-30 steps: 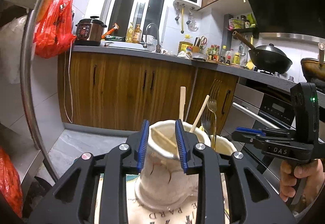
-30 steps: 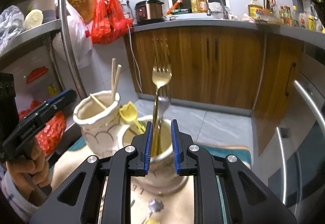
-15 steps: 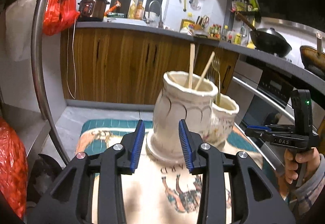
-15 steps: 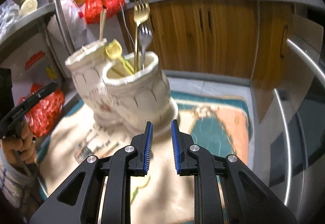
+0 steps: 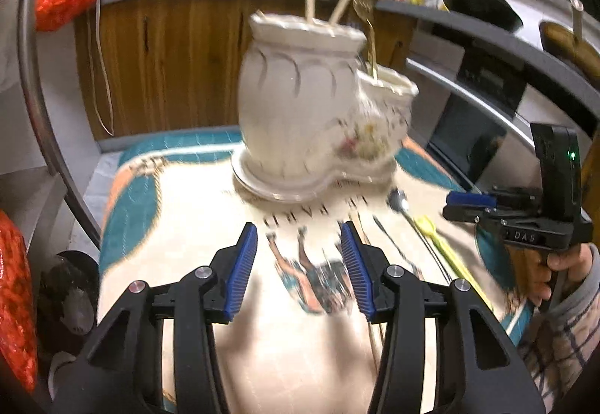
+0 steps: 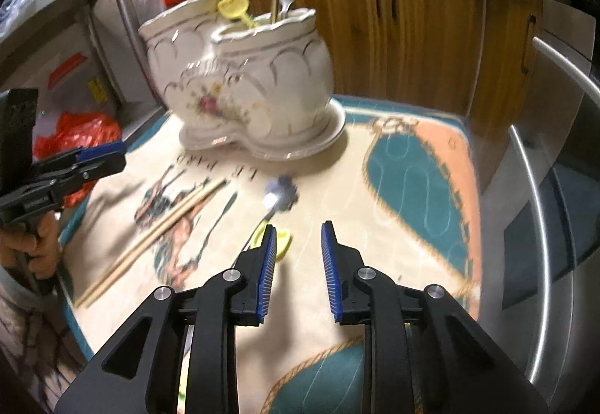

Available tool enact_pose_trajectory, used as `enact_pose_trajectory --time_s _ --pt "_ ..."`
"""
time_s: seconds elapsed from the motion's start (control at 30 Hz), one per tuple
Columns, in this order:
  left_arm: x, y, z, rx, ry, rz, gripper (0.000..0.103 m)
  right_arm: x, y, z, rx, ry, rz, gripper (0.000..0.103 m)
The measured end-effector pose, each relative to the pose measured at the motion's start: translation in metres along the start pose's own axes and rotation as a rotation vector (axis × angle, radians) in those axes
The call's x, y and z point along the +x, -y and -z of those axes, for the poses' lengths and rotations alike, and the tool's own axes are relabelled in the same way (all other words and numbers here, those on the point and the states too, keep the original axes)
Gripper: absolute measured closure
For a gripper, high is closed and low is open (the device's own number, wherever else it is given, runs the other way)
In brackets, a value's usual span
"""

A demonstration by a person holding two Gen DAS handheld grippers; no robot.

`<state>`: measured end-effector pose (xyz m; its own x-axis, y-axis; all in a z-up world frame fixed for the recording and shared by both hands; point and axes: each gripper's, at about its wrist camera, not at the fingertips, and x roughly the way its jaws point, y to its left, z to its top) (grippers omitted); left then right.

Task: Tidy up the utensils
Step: 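Return both open tools toward the remaining utensils on the placemat, then grasp a wooden chopstick with the left tool while the right tool grasps the yellow spoon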

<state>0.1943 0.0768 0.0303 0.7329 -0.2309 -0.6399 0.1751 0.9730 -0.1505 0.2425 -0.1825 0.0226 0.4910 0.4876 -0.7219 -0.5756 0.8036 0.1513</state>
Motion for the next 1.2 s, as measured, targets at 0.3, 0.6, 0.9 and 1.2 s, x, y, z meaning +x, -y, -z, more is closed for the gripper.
enact_pose_trajectory --time_s 0.3,0.6,0.9,1.2 --pt "0.011 0.021 0.012 0.098 -0.099 0.046 0.057 -0.004 -0.013 0.014 -0.024 -0.031 -0.042 0.07" --pt "0.023 0.039 0.022 0.16 -0.17 0.055 0.064 0.0 -0.025 0.02 -0.074 -0.061 -0.051 0.07" --pt "0.032 0.042 0.026 0.17 -0.193 0.02 0.066 -0.001 -0.024 0.021 -0.117 -0.054 -0.004 0.072" --pt "0.038 0.044 0.018 0.211 -0.264 -0.048 0.079 0.004 -0.019 0.012 -0.167 -0.134 0.065 0.072"
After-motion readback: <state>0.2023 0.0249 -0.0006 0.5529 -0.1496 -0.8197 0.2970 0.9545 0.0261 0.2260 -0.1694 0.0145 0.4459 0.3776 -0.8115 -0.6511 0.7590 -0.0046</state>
